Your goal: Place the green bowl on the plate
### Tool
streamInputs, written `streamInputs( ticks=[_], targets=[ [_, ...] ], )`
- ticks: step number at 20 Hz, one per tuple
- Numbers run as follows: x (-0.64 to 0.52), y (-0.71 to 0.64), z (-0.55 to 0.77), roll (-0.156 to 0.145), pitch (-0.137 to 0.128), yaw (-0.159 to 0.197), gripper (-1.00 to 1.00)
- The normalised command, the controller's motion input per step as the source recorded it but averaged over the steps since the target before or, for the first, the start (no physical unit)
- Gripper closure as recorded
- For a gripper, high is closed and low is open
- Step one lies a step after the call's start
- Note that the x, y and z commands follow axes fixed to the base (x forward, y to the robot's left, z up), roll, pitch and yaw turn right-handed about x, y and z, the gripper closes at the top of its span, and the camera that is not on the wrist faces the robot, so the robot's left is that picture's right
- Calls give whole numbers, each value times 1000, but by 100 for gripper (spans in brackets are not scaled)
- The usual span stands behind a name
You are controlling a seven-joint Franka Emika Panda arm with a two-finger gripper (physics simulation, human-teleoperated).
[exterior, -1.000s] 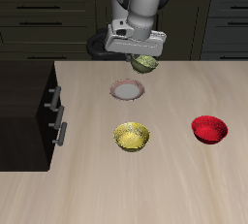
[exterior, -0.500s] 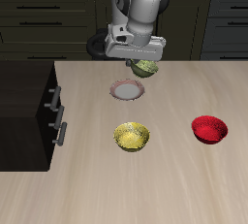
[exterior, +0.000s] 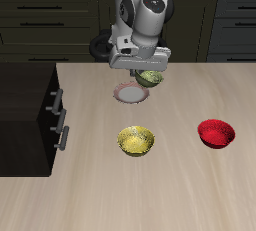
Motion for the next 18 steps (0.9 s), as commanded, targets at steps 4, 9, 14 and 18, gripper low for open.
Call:
streamInputs(
  ticks=[4, 9, 14, 18],
  targets=[
    [17, -51, -68, -17, 19, -1, 100],
    [4, -27, -39, -9, 8, 0, 100],
    [-50, -80, -29, -39, 22, -32, 100],
    [-4, -37, -10, -39, 13, 15, -100]
  ],
)
